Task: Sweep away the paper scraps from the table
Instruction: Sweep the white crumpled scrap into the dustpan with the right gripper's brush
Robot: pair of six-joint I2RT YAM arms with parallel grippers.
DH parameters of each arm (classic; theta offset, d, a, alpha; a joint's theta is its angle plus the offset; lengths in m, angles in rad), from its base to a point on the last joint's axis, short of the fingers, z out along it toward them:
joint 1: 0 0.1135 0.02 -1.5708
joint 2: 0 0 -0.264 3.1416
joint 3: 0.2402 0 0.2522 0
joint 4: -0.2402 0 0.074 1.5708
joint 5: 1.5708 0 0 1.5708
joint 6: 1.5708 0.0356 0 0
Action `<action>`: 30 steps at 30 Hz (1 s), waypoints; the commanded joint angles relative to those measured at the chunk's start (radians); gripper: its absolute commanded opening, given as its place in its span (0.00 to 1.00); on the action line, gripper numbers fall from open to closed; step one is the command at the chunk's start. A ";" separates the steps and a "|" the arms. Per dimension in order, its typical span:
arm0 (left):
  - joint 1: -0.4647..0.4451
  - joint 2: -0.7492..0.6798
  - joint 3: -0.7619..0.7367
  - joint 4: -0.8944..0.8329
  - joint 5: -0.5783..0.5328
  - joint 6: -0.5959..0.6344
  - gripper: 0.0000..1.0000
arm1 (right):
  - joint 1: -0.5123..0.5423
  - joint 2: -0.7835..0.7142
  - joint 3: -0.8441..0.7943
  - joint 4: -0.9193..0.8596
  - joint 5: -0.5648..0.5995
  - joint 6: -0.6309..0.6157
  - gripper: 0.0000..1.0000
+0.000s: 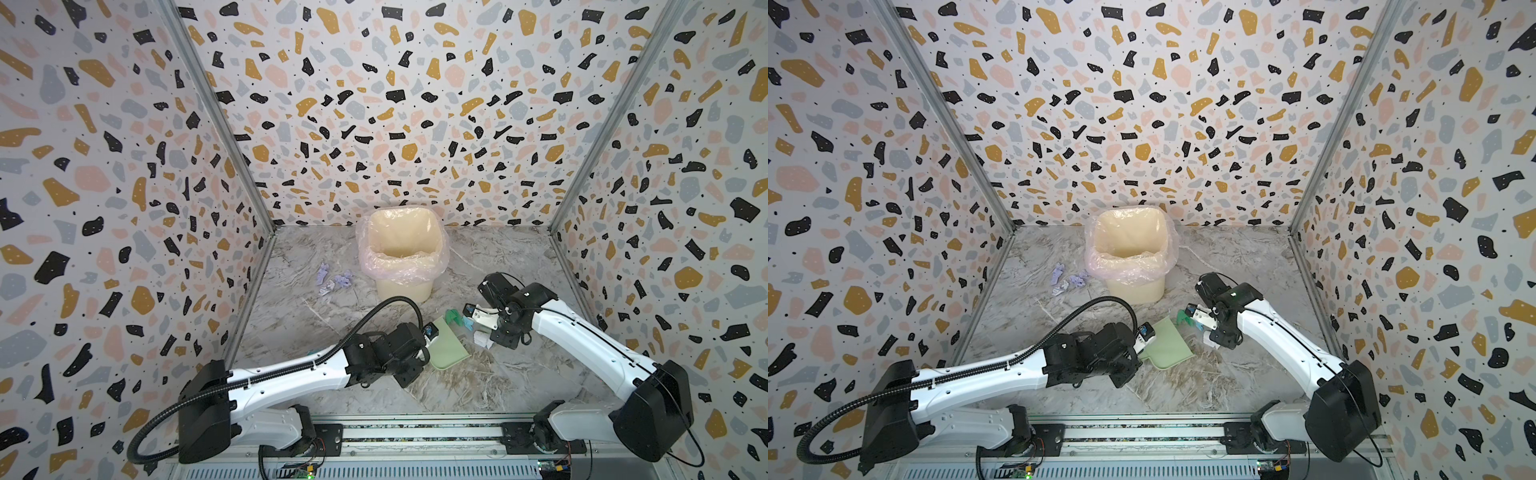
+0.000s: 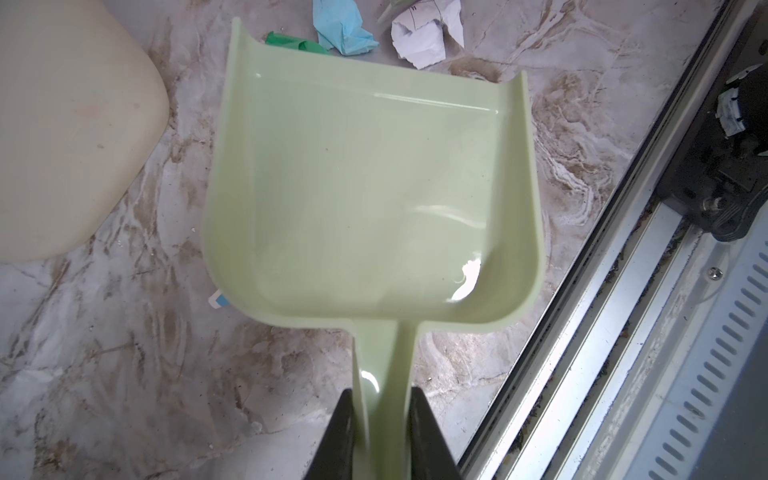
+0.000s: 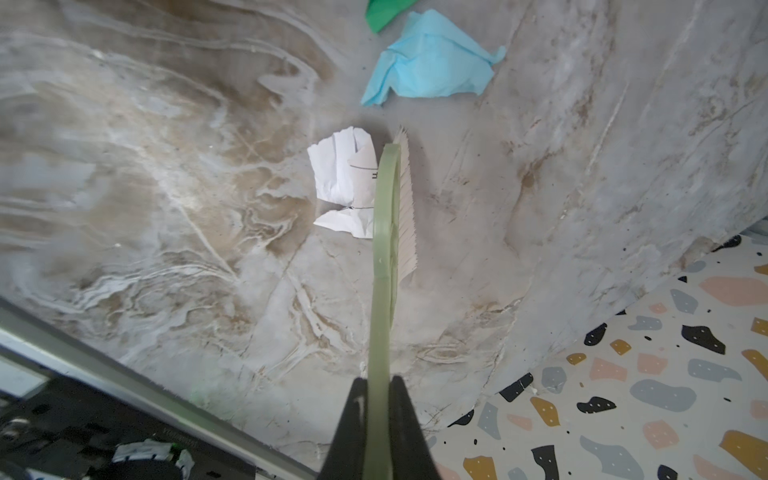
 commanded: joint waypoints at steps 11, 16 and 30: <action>-0.114 0.049 -0.005 -0.032 0.063 -0.094 0.00 | 0.091 -0.047 0.095 -0.174 -0.071 0.100 0.00; -0.125 0.074 0.002 -0.042 0.066 -0.130 0.00 | 0.055 -0.013 0.134 -0.170 -0.067 0.116 0.00; -0.125 0.177 0.063 -0.050 0.044 -0.180 0.00 | 0.012 0.045 0.160 -0.162 -0.087 0.137 0.00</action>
